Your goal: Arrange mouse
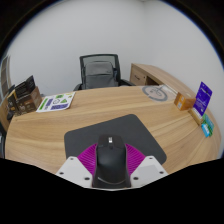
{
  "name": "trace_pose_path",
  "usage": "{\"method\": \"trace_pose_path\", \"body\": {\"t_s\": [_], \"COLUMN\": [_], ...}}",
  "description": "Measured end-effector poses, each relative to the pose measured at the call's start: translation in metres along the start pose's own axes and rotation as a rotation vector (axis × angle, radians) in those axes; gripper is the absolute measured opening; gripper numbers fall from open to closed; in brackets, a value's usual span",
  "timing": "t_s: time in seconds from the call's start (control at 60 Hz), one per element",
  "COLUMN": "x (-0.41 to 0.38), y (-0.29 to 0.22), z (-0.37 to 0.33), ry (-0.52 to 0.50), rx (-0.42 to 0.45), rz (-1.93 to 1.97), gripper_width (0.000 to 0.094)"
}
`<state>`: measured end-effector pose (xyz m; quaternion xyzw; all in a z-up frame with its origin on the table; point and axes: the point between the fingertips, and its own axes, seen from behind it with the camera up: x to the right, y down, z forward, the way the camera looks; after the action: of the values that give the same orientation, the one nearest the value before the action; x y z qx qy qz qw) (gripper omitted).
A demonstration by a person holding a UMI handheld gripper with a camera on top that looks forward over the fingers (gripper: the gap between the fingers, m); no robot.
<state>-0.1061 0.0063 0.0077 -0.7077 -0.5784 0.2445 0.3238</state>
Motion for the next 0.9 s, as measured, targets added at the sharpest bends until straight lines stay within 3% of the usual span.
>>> {"method": "trace_pose_path", "body": {"t_s": [0.083, 0.217, 0.317, 0.35, 0.567, 0.9], "x": [0.003, 0.003, 0.012, 0.016, 0.019, -0.016], "y": [0.007, 0.010, 0.001, -0.003, -0.022, 0.044], "z": [0.007, 0.012, 0.004, -0.001, -0.097, -0.341], "ry": [0.009, 0.000, 0.039, 0.055, 0.055, 0.004], "rx": [-0.015, -0.017, 0.010, 0.019, 0.042, -0.010], "rz": [0.004, 0.015, 0.009, 0.008, 0.023, -0.076], "gripper_width": [0.0395, 0.0525, 0.0879, 0.0833, 0.0857, 0.0862]}}
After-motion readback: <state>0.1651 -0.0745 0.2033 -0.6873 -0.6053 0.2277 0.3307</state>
